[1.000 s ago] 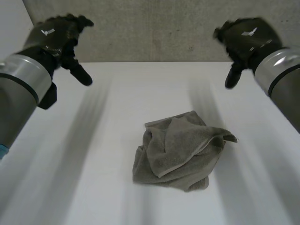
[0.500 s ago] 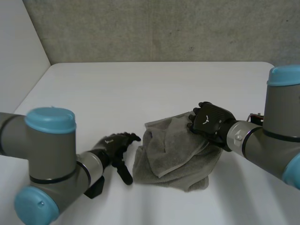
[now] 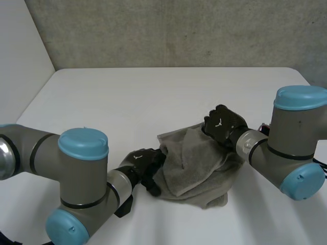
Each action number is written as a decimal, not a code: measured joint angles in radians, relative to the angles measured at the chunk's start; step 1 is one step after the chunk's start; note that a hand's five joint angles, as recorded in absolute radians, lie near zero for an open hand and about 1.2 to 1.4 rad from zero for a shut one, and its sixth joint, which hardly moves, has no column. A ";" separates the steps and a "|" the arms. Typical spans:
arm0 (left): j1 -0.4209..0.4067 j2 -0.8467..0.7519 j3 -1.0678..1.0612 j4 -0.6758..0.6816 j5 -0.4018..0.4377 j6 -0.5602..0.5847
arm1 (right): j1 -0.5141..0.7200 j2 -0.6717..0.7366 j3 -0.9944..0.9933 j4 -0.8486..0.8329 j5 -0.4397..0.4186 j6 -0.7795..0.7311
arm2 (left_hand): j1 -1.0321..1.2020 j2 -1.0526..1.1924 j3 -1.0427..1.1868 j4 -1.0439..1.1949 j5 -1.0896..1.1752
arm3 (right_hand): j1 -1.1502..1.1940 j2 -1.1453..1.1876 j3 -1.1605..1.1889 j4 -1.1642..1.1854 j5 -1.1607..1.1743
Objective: Fold the towel.
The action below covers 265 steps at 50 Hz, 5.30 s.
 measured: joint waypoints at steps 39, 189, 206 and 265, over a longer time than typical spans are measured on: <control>0.144 0.264 0.135 0.260 -0.044 0.257 | -0.220 -0.246 -0.254 0.172 -0.039 0.607 | 0.401 0.478 0.480 0.479 0.415 | 0.830 0.823 0.832 0.832 0.825; 0.199 0.013 -0.106 0.380 -0.084 0.533 | -0.108 -0.059 -0.240 0.077 0.161 0.477 | -0.135 -0.147 -0.144 -0.148 -0.140 | 0.830 0.828 0.837 0.839 0.826; 0.181 0.022 -0.126 0.371 0.030 0.409 | -0.105 -0.053 -0.238 0.077 0.161 0.477 | -0.449 -0.459 -0.456 -0.459 -0.460 | 0.830 0.828 0.837 0.839 0.826; 0.176 0.026 -0.152 0.267 0.016 0.624 | -0.101 -0.028 -0.231 0.072 0.166 0.473 | -0.144 -0.155 -0.150 -0.153 -0.150 | 0.830 0.828 0.839 0.839 0.826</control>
